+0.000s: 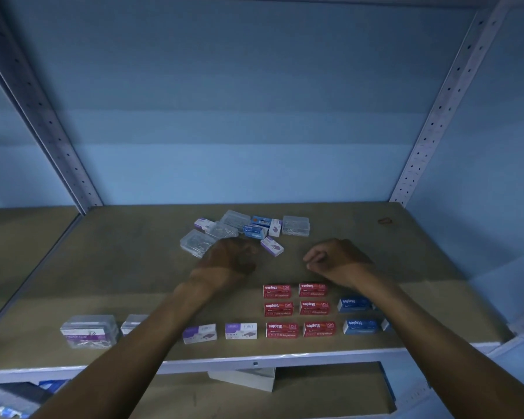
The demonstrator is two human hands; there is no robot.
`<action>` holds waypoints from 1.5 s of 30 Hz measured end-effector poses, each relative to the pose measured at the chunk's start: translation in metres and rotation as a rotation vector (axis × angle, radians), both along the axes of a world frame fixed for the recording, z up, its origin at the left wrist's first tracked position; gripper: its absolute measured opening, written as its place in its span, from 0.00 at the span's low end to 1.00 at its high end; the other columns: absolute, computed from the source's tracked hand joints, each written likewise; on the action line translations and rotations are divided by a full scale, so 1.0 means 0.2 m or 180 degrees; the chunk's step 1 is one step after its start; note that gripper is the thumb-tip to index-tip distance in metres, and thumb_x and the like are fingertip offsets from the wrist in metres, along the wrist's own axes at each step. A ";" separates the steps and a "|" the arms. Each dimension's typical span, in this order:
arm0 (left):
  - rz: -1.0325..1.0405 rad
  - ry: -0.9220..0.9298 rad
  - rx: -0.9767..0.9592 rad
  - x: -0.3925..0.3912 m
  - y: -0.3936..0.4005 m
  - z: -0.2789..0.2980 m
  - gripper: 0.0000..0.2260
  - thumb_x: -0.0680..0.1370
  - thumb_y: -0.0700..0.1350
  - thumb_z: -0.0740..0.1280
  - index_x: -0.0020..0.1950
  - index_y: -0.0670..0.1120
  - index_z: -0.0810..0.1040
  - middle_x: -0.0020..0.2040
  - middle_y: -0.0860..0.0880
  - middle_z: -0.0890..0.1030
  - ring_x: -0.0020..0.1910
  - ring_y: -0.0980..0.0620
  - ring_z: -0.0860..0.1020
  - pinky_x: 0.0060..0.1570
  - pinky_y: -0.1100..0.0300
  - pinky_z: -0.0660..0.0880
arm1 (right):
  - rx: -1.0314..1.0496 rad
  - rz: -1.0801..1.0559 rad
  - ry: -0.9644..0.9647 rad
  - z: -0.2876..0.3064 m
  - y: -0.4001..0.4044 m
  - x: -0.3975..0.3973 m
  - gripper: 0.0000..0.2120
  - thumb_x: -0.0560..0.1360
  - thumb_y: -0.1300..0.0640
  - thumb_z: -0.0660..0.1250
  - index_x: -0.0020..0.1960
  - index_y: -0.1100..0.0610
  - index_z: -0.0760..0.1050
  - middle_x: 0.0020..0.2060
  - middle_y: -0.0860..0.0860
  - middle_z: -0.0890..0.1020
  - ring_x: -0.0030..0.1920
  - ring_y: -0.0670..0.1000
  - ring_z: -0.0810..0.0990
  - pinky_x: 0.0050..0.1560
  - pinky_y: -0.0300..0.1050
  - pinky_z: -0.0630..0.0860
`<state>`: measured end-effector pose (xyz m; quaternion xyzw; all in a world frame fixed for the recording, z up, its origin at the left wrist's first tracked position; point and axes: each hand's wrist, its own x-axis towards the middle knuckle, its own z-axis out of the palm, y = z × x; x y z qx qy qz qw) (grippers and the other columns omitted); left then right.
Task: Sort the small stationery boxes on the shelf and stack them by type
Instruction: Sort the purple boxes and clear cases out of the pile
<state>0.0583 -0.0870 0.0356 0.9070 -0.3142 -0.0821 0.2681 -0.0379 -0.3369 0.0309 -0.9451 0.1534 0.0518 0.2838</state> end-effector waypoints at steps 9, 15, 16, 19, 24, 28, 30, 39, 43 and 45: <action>0.0260 -0.0381 0.0237 0.11 -0.02 -0.10 0.13 0.77 0.46 0.66 0.61 0.49 0.79 0.62 0.48 0.80 0.60 0.48 0.78 0.61 0.57 0.73 | -0.0139 0.0058 -0.0151 -0.05 0.04 0.11 0.03 0.75 0.48 0.73 0.49 0.42 0.83 0.49 0.40 0.85 0.48 0.41 0.82 0.57 0.46 0.80; 0.0087 -0.1021 0.0149 0.21 -0.06 -0.08 0.15 0.75 0.45 0.68 0.62 0.49 0.78 0.59 0.46 0.79 0.58 0.45 0.76 0.56 0.49 0.77 | -0.0257 0.0098 -0.0500 -0.02 0.09 0.20 0.07 0.76 0.53 0.69 0.50 0.50 0.85 0.47 0.46 0.87 0.46 0.47 0.84 0.51 0.49 0.81; 0.0089 -0.1087 0.0141 0.22 -0.07 -0.07 0.17 0.75 0.45 0.68 0.64 0.49 0.77 0.61 0.46 0.79 0.59 0.45 0.75 0.58 0.49 0.76 | -0.0340 0.0102 -0.0586 -0.02 0.10 0.22 0.07 0.75 0.54 0.68 0.48 0.52 0.85 0.45 0.47 0.87 0.45 0.49 0.84 0.49 0.51 0.82; 0.0083 -0.1175 0.0102 0.24 -0.13 -0.04 0.19 0.77 0.46 0.68 0.68 0.47 0.75 0.65 0.45 0.76 0.63 0.45 0.73 0.59 0.51 0.75 | -0.0580 0.0169 -0.0795 -0.01 0.12 0.31 0.09 0.73 0.50 0.69 0.50 0.52 0.84 0.48 0.50 0.86 0.46 0.53 0.85 0.44 0.52 0.83; 0.0087 -0.1141 0.0176 0.27 -0.19 -0.03 0.12 0.76 0.46 0.69 0.60 0.49 0.80 0.59 0.47 0.79 0.59 0.46 0.74 0.56 0.52 0.76 | -0.0984 0.0119 -0.0851 -0.02 0.14 0.48 0.15 0.73 0.49 0.70 0.59 0.49 0.80 0.56 0.51 0.81 0.57 0.57 0.79 0.52 0.49 0.79; 0.0177 -0.1001 0.0062 0.26 -0.17 -0.01 0.08 0.76 0.46 0.70 0.54 0.49 0.82 0.57 0.47 0.81 0.58 0.48 0.75 0.58 0.54 0.76 | -0.1172 0.0192 -0.0757 -0.04 0.15 0.59 0.17 0.76 0.51 0.69 0.64 0.49 0.79 0.60 0.52 0.78 0.61 0.58 0.75 0.58 0.51 0.76; 0.0227 -0.0966 -0.0011 0.27 -0.13 -0.01 0.08 0.75 0.47 0.70 0.53 0.49 0.82 0.55 0.46 0.80 0.57 0.48 0.75 0.57 0.54 0.76 | -0.1272 0.0268 -0.0633 -0.04 0.15 0.62 0.16 0.77 0.50 0.67 0.64 0.48 0.79 0.60 0.52 0.77 0.61 0.59 0.75 0.60 0.51 0.76; 0.0394 -0.0974 0.0105 0.24 0.08 0.01 0.07 0.73 0.52 0.70 0.48 0.53 0.82 0.48 0.49 0.83 0.51 0.48 0.76 0.49 0.50 0.77 | -0.1267 0.0493 -0.0324 -0.06 0.14 0.76 0.14 0.71 0.44 0.67 0.47 0.53 0.83 0.41 0.55 0.85 0.46 0.58 0.85 0.45 0.48 0.81; 0.0457 -0.0819 0.0185 0.27 0.14 -0.04 0.09 0.72 0.55 0.67 0.44 0.51 0.81 0.45 0.49 0.82 0.48 0.47 0.77 0.45 0.50 0.78 | -0.1285 0.0485 -0.0364 -0.06 0.15 0.79 0.12 0.69 0.45 0.70 0.46 0.51 0.85 0.41 0.54 0.86 0.47 0.57 0.85 0.45 0.48 0.82; 0.0412 -0.0862 0.0237 0.23 0.16 -0.01 0.08 0.72 0.52 0.69 0.46 0.49 0.83 0.47 0.47 0.83 0.50 0.45 0.78 0.49 0.53 0.78 | -0.1144 0.0399 -0.0319 -0.05 0.15 0.80 0.10 0.67 0.46 0.69 0.41 0.50 0.84 0.36 0.53 0.85 0.43 0.55 0.85 0.40 0.43 0.78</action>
